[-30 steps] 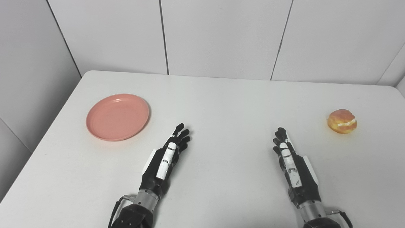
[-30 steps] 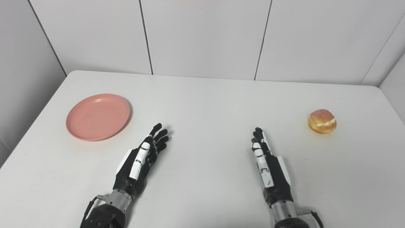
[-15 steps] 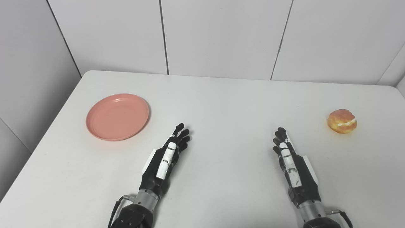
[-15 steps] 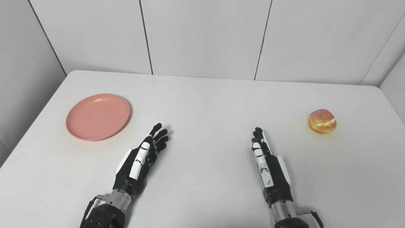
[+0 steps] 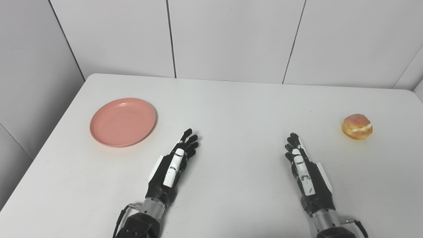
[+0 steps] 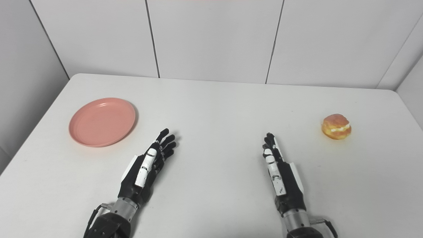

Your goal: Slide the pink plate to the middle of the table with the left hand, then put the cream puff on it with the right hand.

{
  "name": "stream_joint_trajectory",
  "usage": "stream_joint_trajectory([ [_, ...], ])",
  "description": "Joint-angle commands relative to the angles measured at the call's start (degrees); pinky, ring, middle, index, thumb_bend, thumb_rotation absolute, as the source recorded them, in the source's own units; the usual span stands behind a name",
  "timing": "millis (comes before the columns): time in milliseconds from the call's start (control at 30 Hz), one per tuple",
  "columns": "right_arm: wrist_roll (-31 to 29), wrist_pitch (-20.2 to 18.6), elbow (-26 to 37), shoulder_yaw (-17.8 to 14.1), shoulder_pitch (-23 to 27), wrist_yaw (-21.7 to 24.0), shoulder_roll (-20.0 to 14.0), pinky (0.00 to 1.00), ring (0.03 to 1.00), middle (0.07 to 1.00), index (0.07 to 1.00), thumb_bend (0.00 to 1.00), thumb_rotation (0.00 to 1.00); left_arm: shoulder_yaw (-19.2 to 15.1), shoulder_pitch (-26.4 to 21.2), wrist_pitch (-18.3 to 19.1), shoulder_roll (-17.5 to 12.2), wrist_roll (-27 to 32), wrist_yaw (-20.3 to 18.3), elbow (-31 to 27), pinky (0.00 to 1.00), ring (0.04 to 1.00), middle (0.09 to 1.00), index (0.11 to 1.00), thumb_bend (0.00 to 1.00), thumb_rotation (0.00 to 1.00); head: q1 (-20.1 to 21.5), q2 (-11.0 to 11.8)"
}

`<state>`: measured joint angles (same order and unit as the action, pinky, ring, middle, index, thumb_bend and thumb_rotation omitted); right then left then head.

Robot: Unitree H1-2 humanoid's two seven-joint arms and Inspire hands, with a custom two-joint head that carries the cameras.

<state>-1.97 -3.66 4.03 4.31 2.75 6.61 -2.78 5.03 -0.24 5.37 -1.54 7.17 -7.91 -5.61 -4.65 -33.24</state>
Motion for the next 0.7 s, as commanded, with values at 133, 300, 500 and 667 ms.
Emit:
stream_joint_trajectory([
  [133,-1.5,1.8,-3.6,-0.2,-0.1,1.3,-0.6,0.99,0.998,1.000,1.000,0.18,1.00,1.0,0.5,-0.6,0.9,-0.9,-0.1,5.1,1.00,1.000,1.000,1.000,0.42,1.00,-3.4,2.6],
  [300,-3.4,5.1,-6.5,-1.1,0.1,2.6,-1.7,1.00,1.000,1.000,1.000,0.17,1.00,1.8,-0.4,-4.0,2.1,-2.7,0.5,9.1,1.00,1.000,1.000,1.000,0.42,1.00,-9.0,6.0],
  [500,-4.6,6.3,-7.7,-1.9,0.3,3.5,-2.3,1.00,1.000,1.000,1.000,0.13,1.00,2.3,-1.1,-5.0,3.3,-4.6,1.0,11.5,1.00,0.996,1.000,1.000,0.43,1.00,-12.5,7.8],
  [667,-4.5,7.7,-8.3,-1.9,0.6,4.2,-3.0,1.00,1.000,1.000,1.000,0.09,1.00,2.9,-1.5,-5.2,3.8,-6.2,1.3,12.1,0.98,0.989,0.998,0.994,0.43,1.00,-14.7,8.2],
])
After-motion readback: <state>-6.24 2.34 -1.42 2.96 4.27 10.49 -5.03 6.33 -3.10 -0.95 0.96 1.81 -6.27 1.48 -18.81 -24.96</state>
